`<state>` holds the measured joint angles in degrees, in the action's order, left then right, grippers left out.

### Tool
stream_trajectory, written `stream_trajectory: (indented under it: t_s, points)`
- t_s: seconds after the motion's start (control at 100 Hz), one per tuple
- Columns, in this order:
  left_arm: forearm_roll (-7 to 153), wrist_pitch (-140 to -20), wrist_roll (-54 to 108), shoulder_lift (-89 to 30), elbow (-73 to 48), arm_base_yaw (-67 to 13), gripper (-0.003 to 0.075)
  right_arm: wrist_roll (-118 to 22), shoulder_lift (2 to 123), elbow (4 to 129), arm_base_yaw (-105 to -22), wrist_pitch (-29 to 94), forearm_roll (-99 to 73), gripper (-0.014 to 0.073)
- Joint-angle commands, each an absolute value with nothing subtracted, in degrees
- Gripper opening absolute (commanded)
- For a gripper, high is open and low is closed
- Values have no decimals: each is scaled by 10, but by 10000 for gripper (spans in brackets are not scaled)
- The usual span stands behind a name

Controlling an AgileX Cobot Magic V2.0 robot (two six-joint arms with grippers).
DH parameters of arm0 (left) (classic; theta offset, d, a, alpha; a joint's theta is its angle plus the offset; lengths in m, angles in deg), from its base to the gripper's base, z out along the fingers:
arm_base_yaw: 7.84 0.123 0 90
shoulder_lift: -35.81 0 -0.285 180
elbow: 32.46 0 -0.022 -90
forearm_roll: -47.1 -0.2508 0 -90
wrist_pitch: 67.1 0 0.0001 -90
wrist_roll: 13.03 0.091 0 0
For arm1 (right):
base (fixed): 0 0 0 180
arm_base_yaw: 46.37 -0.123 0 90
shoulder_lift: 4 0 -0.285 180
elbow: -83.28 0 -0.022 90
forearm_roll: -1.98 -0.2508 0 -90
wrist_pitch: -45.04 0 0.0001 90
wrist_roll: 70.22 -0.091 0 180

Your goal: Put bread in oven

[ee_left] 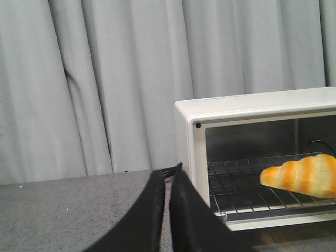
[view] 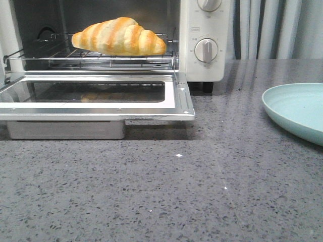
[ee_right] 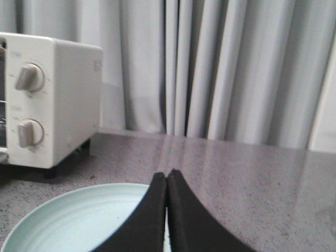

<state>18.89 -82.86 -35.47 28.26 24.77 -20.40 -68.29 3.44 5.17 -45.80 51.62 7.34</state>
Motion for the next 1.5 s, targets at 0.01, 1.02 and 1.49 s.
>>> stream_trajectory:
  t_s: [0.01,1.02,1.49]
  points:
    - [190,-790,-361,300,233,-203,-20,-688,19,46,-450,536,71,-46]
    - [190,-789,-361,300,233,-203,-20,-688,19,46,-437,536,47,-46]
    - [190,-789,-361,300,233,-203,-20,-688,19,46,-437,537,47,-46]
